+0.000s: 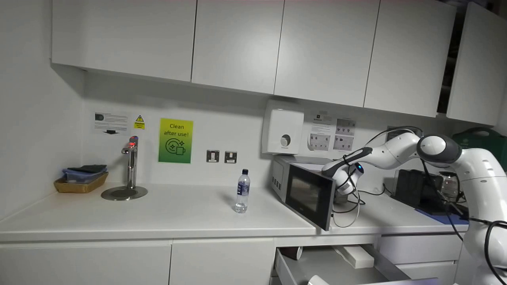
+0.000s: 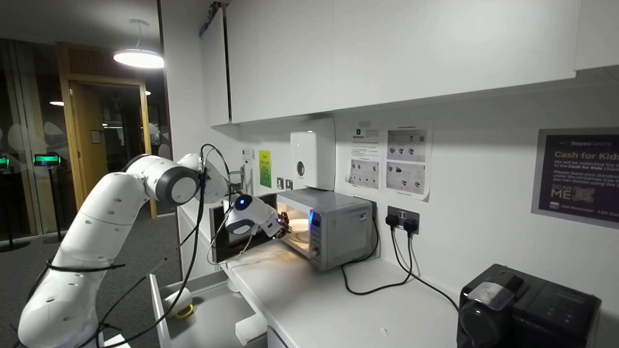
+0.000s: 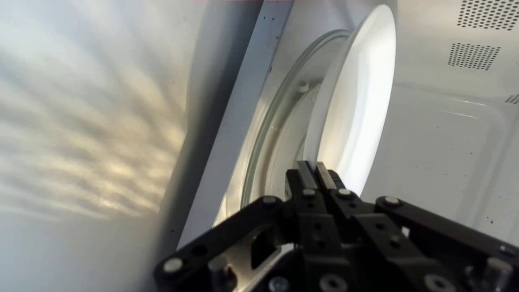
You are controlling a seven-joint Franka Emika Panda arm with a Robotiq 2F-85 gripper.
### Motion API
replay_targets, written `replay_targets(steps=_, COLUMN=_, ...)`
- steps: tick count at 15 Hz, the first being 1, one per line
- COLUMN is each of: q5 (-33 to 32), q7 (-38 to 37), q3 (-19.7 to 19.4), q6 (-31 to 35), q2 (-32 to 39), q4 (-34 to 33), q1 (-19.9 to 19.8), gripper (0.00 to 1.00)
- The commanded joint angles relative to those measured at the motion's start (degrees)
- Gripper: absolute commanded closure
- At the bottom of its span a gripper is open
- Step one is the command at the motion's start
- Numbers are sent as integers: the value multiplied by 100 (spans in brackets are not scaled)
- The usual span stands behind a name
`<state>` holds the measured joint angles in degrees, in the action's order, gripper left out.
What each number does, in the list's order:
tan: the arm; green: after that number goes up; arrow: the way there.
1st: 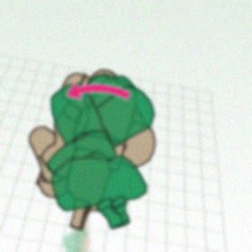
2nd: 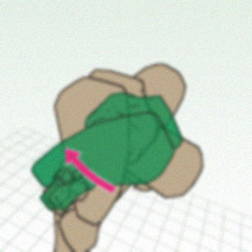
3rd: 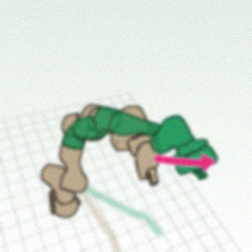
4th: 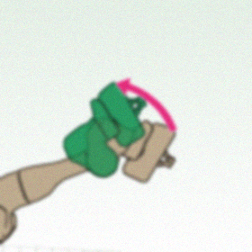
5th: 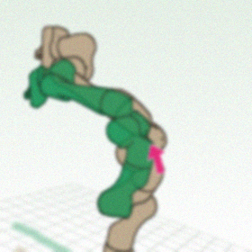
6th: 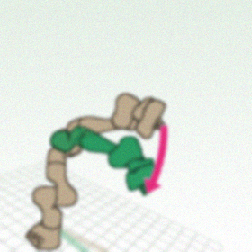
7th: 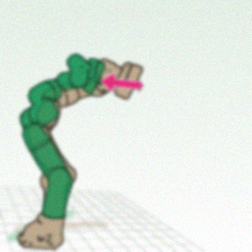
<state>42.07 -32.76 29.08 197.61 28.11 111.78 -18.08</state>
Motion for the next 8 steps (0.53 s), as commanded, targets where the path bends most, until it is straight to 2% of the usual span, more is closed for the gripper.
replay_targets(steps=1, q5=106, q7=51, q3=-38, q6=-146, q2=-533, q4=444, q1=-49, gripper=99)
replay_targets(steps=8, q5=143, q7=-33, q3=4, q6=-132, q2=-821, q4=752, q1=-86, gripper=99)
